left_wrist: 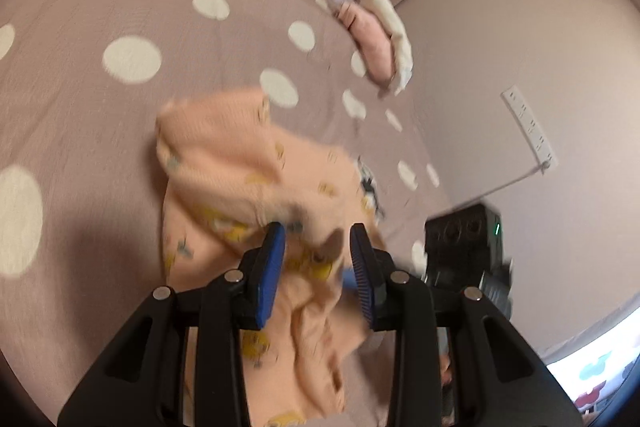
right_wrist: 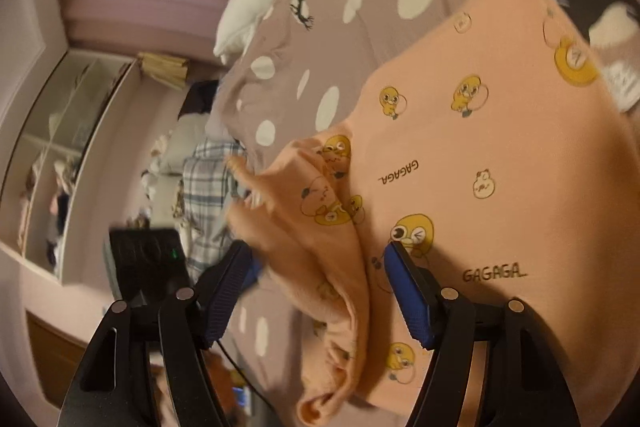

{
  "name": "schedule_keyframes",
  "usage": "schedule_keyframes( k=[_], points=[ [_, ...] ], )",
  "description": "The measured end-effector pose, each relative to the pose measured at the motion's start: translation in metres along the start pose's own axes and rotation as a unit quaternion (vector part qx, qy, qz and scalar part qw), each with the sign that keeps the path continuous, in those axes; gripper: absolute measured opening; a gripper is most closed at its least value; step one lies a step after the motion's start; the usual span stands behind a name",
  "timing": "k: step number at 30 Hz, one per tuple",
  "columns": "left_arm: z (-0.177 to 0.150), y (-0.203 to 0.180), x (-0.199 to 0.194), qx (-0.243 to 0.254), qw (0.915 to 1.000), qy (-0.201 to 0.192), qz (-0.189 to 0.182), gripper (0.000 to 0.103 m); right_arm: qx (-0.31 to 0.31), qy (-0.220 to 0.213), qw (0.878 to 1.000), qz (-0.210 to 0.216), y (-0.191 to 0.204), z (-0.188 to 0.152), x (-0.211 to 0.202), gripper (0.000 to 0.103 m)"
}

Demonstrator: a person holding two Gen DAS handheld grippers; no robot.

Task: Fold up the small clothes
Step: 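Grasp the shirt edge with the right tool while the left tool releases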

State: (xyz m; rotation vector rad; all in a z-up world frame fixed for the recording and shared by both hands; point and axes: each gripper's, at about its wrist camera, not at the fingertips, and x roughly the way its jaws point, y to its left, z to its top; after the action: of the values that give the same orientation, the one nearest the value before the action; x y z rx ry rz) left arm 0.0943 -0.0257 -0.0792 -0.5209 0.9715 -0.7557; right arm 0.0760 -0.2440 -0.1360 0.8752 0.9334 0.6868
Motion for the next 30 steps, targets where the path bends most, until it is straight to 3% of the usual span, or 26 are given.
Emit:
schedule_keyframes(
  k=[6, 8, 15, 19, 20, 22, 23, 27, 30],
  points=[
    [0.007, 0.002, -0.007, 0.001, 0.9999, -0.012, 0.008, 0.035, -0.039, 0.039, 0.997, -0.061, 0.004, 0.000, 0.014, 0.070],
    [0.001, 0.007, -0.011, 0.005, 0.9996, -0.009, 0.026, 0.040, -0.053, 0.051, 0.994, -0.077, 0.008, 0.001, 0.022, 0.070],
    [-0.030, 0.033, -0.040, -0.006, 0.9980, -0.005, 0.062, 0.040, -0.112, 0.054, 0.983, -0.132, 0.031, 0.013, 0.052, 0.069],
    [-0.046, 0.045, -0.052, -0.025, 0.9973, -0.005, 0.069, 0.044, -0.122, 0.046, 0.980, -0.149, 0.038, 0.021, 0.064, 0.046],
    [-0.050, 0.047, -0.055, -0.029, 0.9973, -0.005, 0.068, 0.044, -0.125, 0.045, 0.979, -0.155, 0.039, 0.023, 0.066, 0.032],
    [-0.053, 0.049, -0.058, -0.037, 0.9970, -0.006, 0.067, 0.044, -0.123, 0.033, 0.978, -0.166, 0.042, 0.028, 0.068, 0.022],
    [-0.054, 0.049, -0.058, -0.038, 0.9970, -0.006, 0.067, 0.044, -0.121, 0.025, 0.978, -0.165, 0.043, 0.031, 0.065, 0.013],
    [-0.054, 0.043, -0.061, -0.031, 0.9977, -0.008, 0.059, 0.044, -0.092, -0.034, 0.988, -0.121, 0.046, 0.043, 0.029, 0.010],
    [-0.053, 0.035, -0.056, -0.020, 0.9983, -0.005, 0.054, 0.045, -0.106, -0.065, 0.984, -0.129, 0.050, 0.052, -0.002, 0.010]
  ],
)
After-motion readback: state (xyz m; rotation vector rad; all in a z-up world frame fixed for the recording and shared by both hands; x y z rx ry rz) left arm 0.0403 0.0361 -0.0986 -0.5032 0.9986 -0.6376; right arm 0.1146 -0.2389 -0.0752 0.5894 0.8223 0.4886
